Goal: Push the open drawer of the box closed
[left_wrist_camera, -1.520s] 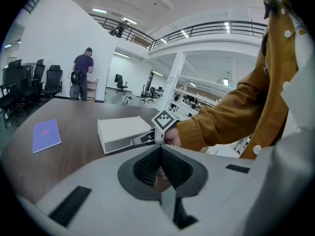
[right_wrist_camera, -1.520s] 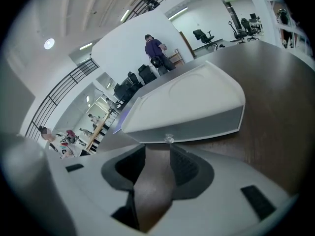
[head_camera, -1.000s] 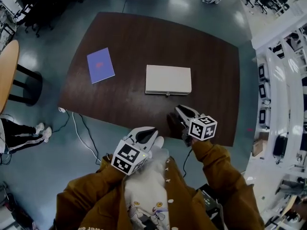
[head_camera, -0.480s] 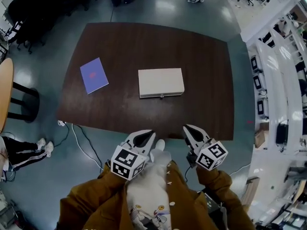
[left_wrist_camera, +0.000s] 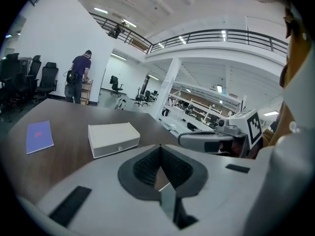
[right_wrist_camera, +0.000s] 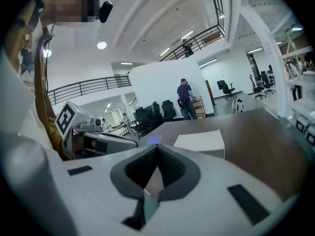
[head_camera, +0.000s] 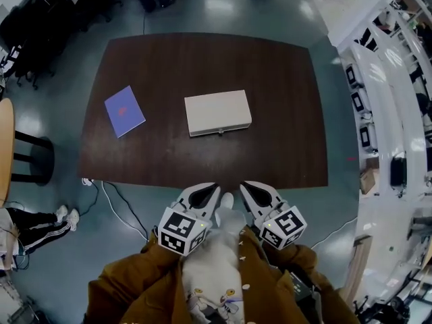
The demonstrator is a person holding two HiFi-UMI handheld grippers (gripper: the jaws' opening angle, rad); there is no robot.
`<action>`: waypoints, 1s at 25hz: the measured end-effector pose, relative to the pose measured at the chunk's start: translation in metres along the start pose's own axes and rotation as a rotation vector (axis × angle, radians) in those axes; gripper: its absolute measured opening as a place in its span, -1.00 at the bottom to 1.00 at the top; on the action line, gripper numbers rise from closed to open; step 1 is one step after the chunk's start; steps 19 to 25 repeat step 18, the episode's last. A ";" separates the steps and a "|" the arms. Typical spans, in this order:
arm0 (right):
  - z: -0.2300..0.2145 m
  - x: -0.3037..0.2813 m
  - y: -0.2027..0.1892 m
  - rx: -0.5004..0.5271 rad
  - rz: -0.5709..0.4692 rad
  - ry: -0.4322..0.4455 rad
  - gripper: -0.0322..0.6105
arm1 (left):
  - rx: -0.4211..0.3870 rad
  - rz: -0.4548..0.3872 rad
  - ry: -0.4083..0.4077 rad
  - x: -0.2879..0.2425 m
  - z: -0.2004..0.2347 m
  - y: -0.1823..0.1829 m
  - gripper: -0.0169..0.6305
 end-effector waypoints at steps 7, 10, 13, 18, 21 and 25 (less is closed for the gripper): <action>0.007 -0.003 -0.002 0.023 0.014 0.003 -0.89 | -0.015 -0.009 0.016 -0.001 -0.007 0.003 -0.94; 0.006 -0.002 0.001 0.027 0.018 -0.001 -0.89 | -0.023 -0.011 0.016 -0.002 -0.008 0.005 -0.94; 0.003 0.002 0.000 0.022 0.019 -0.011 -0.89 | -0.025 -0.013 0.020 -0.003 -0.012 0.005 -0.94; 0.003 0.007 0.001 0.016 0.018 -0.012 -0.89 | -0.023 -0.013 0.023 -0.002 -0.016 0.006 -0.94; 0.003 0.007 0.001 0.016 0.018 -0.012 -0.89 | -0.023 -0.013 0.023 -0.002 -0.016 0.006 -0.94; 0.003 0.007 0.001 0.016 0.018 -0.012 -0.89 | -0.023 -0.013 0.023 -0.002 -0.016 0.006 -0.94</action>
Point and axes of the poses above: the fingertips, and each gripper's own axes: x backward along the fingers, z to its left, y out of its top, the point moved 9 cm from there along x, backward along the fingers, and after that the axes turned 5 degrees about -z, right-handed, at the moved point
